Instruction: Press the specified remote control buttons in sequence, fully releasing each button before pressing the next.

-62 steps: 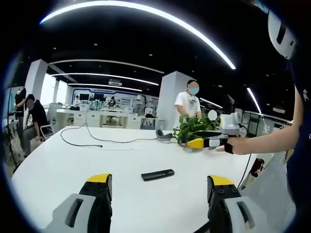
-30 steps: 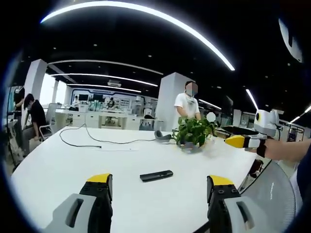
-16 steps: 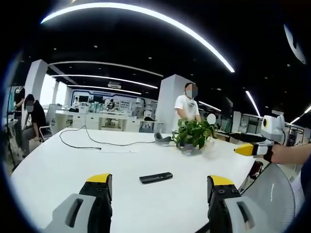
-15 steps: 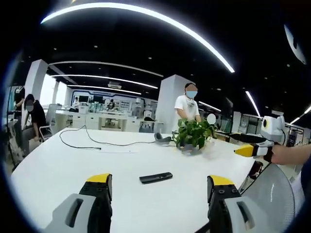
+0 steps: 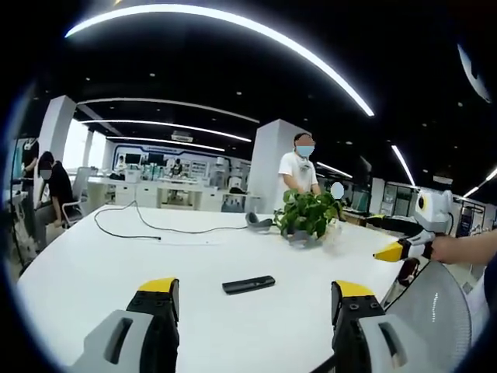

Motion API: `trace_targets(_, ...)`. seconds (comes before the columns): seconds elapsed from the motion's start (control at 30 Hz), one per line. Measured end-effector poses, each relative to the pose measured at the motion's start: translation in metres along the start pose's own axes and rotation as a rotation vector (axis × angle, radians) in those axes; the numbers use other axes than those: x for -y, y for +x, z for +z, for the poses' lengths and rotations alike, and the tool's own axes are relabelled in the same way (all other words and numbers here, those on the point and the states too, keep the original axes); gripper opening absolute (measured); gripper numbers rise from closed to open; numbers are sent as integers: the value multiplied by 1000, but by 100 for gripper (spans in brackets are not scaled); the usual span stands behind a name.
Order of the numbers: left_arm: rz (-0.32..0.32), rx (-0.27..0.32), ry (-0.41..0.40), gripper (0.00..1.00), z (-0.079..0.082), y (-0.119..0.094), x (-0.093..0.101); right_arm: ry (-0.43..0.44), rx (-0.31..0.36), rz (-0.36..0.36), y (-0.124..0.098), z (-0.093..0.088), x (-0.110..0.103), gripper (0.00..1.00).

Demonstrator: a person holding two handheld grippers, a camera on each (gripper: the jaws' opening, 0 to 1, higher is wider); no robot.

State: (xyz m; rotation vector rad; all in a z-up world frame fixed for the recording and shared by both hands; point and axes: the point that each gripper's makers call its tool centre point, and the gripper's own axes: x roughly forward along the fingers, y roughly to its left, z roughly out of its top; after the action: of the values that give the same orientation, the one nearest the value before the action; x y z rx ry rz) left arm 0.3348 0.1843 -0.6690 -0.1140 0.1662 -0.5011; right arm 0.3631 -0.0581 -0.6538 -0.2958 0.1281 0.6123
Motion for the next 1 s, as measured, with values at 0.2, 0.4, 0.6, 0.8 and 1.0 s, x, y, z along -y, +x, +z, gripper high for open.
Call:
trace_targets(0.2,1,-7,-3,84,-1,0,0,72,-17,1,-3,-13,1,93)
trace_targets(0.4,0,-7,-1,84,-1,0,0,73,-45,51,-2,-19,-9,89)
trace_targets(0.6,14,-1,-4,84,-1,0,-3,103,-94,86,-1,-28,-16,88)
trace_targets(0.8,18,-4,-2,84,-1,0,-4,134,-105,96,-1,-32,-14,83)
trace_targets(1.0,27,7,-9,84,1,0,-6,153,-89,92,0,-31,-12,84)
